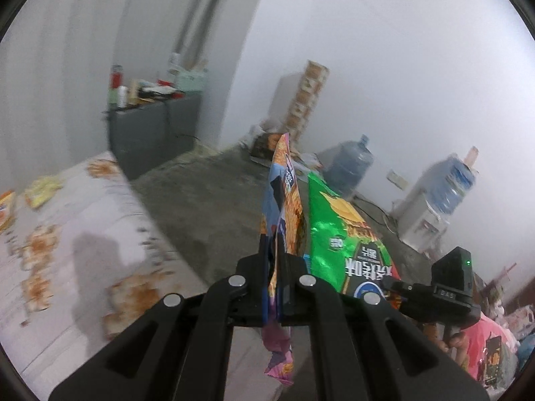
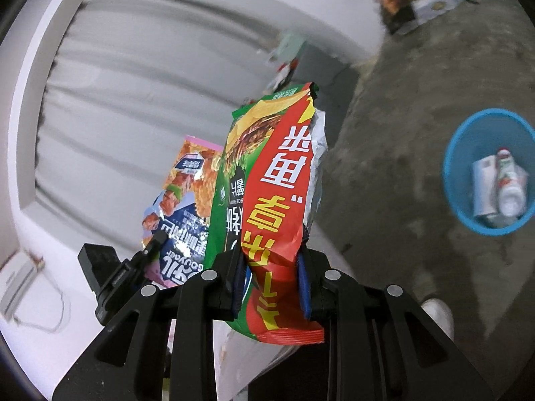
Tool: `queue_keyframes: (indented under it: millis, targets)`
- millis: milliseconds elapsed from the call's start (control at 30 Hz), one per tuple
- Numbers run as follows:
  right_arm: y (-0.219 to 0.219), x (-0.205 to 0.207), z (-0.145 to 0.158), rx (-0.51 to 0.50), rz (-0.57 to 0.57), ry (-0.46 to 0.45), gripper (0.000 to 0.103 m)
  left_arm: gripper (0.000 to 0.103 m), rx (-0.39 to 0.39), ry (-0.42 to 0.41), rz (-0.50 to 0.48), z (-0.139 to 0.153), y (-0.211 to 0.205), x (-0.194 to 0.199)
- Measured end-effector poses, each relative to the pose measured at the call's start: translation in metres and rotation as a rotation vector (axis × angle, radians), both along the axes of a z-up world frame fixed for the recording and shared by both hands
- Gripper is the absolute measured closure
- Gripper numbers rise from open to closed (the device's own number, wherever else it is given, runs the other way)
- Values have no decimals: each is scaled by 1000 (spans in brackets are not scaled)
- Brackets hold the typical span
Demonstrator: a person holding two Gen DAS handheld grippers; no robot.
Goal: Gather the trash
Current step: 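Carry both bags over the blue basket and open both grippers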
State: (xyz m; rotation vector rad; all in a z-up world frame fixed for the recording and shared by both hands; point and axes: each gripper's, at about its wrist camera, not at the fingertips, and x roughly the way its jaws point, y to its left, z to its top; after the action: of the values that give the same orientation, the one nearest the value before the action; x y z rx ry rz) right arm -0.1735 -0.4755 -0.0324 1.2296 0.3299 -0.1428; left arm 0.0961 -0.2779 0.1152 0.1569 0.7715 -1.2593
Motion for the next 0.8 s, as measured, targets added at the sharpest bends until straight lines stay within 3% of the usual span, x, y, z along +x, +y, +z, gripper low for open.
queue_keyframes:
  millis: [233,600,700,800]
  targets:
    - [-30,-27,-43,95,-130,50,79,101,52,50,-70,-33,-61,-13]
    - [-75,-50,-138,306,-289,220,79,101,113,100,-92,-66,-90,-4]
    - [-89,-33,-172,352,-321,312,79,101,130,109,-96,-72,-97,-1]
    - [-103,-27,-199,331,-355,424,79,101,150,112,-105,-79,-106,-2]
